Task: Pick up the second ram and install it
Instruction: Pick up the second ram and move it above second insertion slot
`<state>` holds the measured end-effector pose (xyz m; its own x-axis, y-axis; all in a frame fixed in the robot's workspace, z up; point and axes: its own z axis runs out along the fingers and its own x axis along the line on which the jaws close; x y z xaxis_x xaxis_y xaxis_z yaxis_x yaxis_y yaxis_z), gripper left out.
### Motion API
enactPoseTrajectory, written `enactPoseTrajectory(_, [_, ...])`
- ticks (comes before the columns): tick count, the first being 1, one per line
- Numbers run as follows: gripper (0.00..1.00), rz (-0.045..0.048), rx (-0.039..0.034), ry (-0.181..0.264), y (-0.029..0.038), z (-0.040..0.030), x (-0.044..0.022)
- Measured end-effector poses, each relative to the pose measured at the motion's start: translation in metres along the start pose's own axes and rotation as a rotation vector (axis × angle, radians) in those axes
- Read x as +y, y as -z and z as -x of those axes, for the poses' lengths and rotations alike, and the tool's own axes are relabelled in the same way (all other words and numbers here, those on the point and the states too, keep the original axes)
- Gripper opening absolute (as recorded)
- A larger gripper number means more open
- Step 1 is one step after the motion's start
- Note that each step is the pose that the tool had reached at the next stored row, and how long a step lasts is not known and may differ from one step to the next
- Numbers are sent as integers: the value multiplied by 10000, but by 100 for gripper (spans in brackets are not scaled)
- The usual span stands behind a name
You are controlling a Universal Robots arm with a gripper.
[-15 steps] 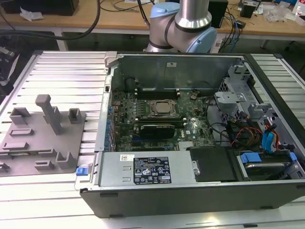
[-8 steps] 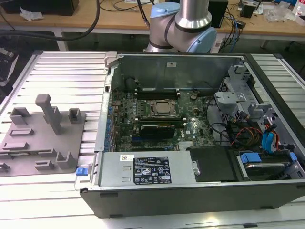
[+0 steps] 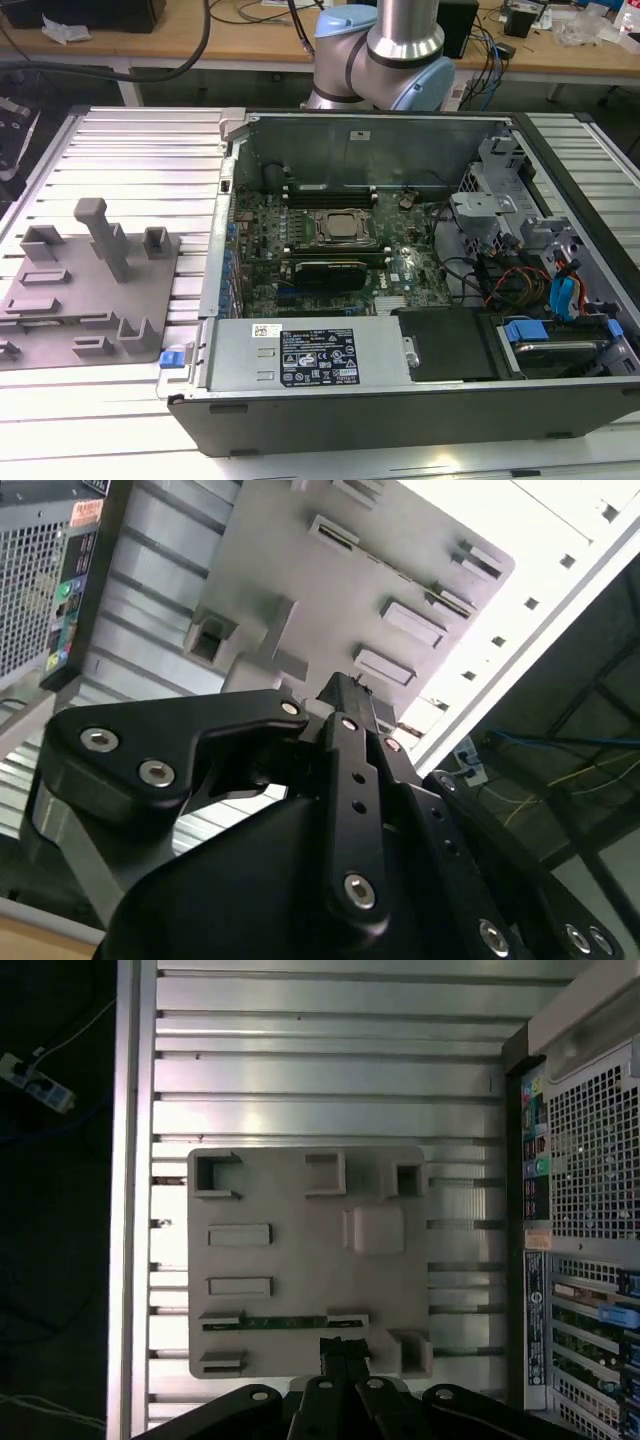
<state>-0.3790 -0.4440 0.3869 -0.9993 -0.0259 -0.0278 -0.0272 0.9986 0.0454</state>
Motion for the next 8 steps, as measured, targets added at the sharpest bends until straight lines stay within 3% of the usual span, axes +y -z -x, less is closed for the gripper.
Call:
enactPoseTrajectory(1, [11,6,8,189,-1,0,0])
enactPoseTrajectory(3, [11,-13,58,1218,0,-2,-1])
enactPoseTrajectory(4, [11,-50,74,1511,0,-8,0])
enactPoseTrajectory(8, [11,-158,100,1845,0,-12,0])
